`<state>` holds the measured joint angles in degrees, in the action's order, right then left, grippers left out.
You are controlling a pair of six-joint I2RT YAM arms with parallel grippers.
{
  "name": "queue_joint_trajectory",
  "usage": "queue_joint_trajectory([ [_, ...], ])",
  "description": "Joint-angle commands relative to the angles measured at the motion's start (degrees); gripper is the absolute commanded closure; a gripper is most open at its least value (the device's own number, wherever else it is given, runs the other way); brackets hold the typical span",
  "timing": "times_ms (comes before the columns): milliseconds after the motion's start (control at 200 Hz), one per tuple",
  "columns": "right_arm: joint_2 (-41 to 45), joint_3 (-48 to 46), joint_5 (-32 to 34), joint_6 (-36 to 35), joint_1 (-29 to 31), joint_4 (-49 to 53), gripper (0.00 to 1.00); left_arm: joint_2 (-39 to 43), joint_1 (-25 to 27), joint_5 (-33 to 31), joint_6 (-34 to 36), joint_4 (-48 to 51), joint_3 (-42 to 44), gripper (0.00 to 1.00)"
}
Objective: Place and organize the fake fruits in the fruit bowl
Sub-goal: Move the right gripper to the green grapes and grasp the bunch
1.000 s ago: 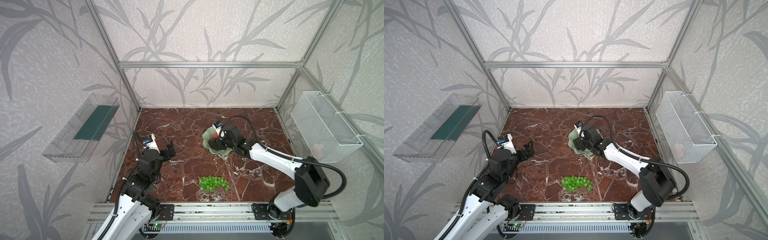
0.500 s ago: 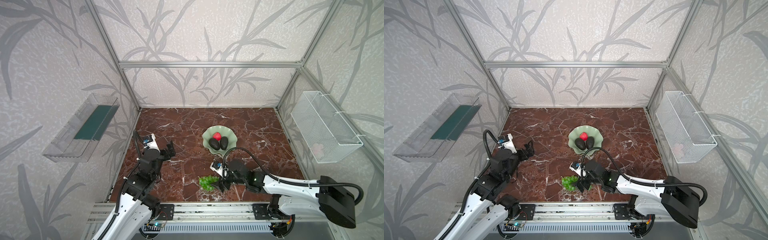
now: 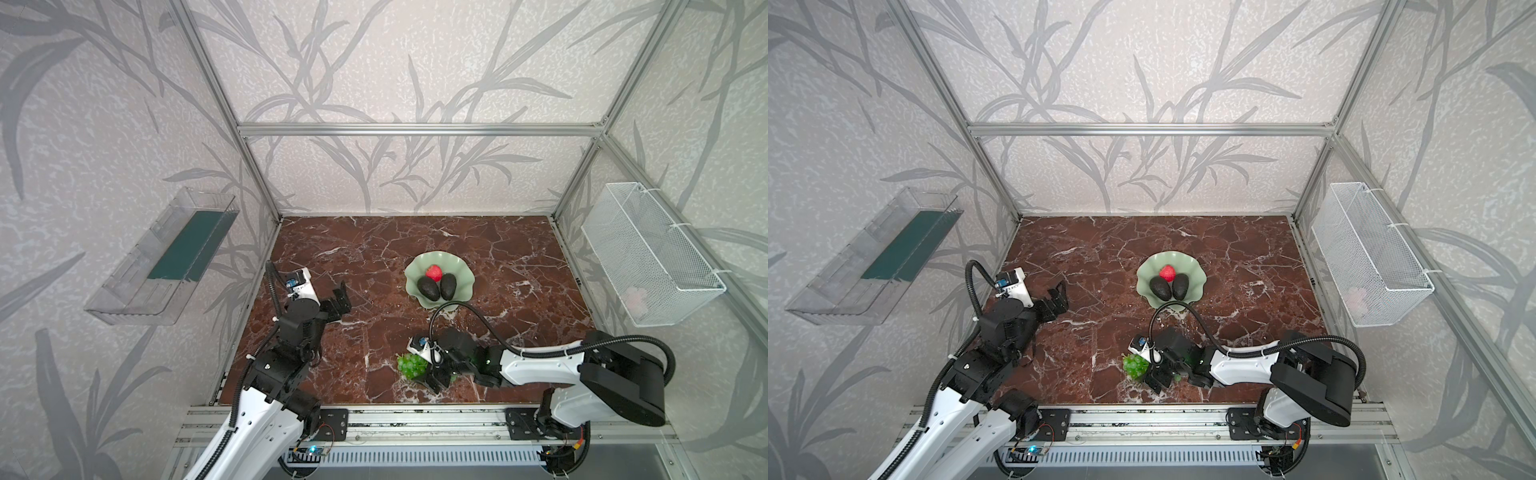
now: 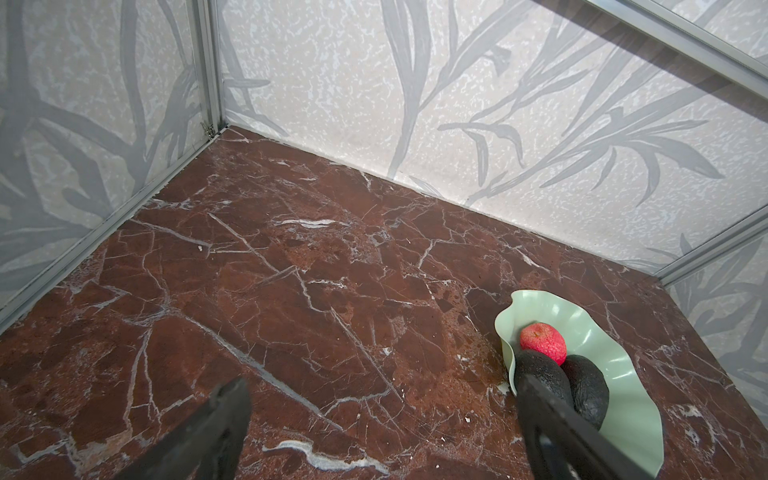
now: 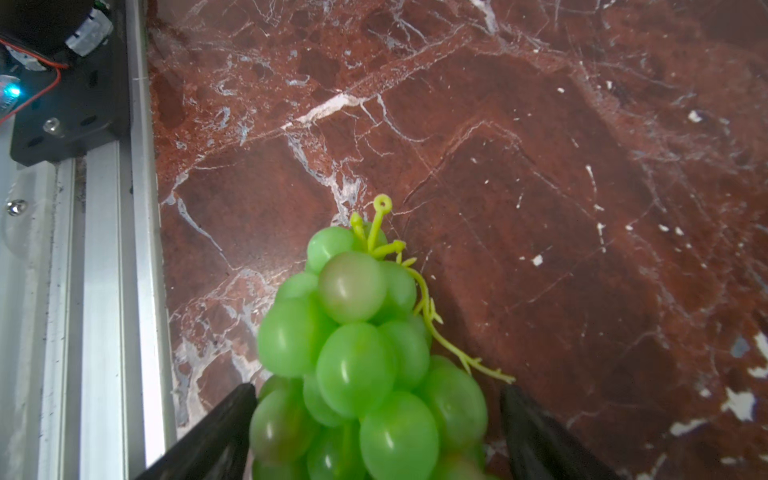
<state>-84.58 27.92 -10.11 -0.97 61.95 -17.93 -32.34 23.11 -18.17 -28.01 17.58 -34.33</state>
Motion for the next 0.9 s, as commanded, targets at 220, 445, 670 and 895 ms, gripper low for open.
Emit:
queue_joint_trajectory([
  [220,-3.57,2.49,0.59,-0.12,0.99,-1.80,0.32,0.35,-0.44,-1.27,0.14,0.17,0.58,0.01],
  [445,-3.16,3.00,2.10,0.87,1.11,-0.75,0.59,0.53,-0.44,-1.25,0.05,0.25,0.75,0.01],
  [670,0.00,3.85,2.55,2.44,1.09,-0.18,0.72,0.70,-0.44,-1.26,0.05,0.42,0.81,0.01],
  [895,3.85,6.99,3.80,4.41,1.07,4.96,0.80,1.14,-0.44,-1.25,0.04,0.41,0.93,0.01],
])
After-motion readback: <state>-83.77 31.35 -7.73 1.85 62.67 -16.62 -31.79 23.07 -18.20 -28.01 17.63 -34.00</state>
